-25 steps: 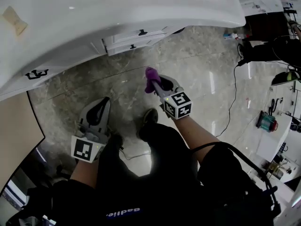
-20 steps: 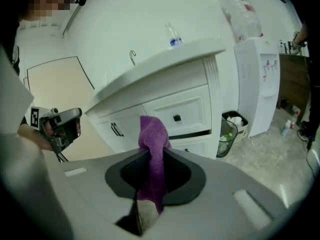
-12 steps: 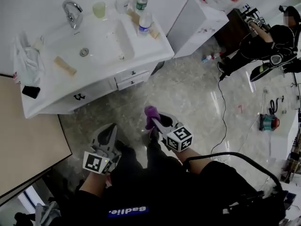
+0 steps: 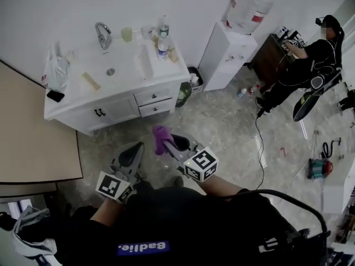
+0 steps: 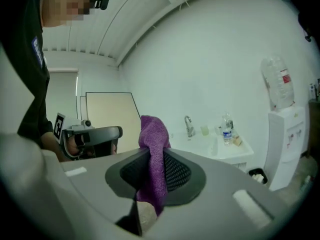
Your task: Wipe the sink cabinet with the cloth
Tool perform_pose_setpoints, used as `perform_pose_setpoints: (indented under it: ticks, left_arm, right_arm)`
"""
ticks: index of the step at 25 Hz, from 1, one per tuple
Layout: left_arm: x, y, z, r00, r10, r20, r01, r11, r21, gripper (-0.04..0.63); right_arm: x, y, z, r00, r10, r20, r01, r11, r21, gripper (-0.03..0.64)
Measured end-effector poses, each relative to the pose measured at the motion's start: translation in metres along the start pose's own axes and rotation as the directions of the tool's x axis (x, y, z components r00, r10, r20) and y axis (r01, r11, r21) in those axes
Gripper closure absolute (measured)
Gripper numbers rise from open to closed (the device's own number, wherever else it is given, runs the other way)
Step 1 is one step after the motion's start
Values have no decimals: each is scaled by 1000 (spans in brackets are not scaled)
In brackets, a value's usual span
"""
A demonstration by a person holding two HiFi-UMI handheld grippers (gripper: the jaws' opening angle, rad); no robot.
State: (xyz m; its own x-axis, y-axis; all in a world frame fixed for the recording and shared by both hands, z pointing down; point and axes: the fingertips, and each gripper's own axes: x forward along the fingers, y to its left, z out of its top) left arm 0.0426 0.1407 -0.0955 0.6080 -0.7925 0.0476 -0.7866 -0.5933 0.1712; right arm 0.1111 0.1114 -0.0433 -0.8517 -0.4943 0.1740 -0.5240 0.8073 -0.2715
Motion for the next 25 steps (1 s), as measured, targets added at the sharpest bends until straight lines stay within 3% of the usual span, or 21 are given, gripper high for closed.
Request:
perform_pose_setpoints:
  ticks: [3, 9, 15, 18, 25]
  left_arm:
    - [1, -46, 26, 998, -13, 54, 17, 998, -68, 592]
    - [-2, -91, 73, 990, -99, 101, 104, 994, -43, 592]
    - [-16, -112, 62, 977, -202, 70, 203, 979, -14, 592]
    - [-18, -108, 62, 977, -190, 93, 194, 981, -30, 592]
    - [-30, -100, 52, 984, -170, 53, 172, 985, -22, 592]
  right_arm:
    - [-31, 20, 25, 999, 35, 40, -34, 999, -14, 557]
    - [-70, 62, 75, 989, 78, 125, -63, 991, -121, 558]
    - [-82, 84, 83, 987, 75, 140, -50, 983, -175, 558]
    - [-80, 83, 77, 990, 66, 128, -45, 986, -158, 557]
    - [-74, 92, 68, 989, 82, 120, -64, 987, -147, 558]
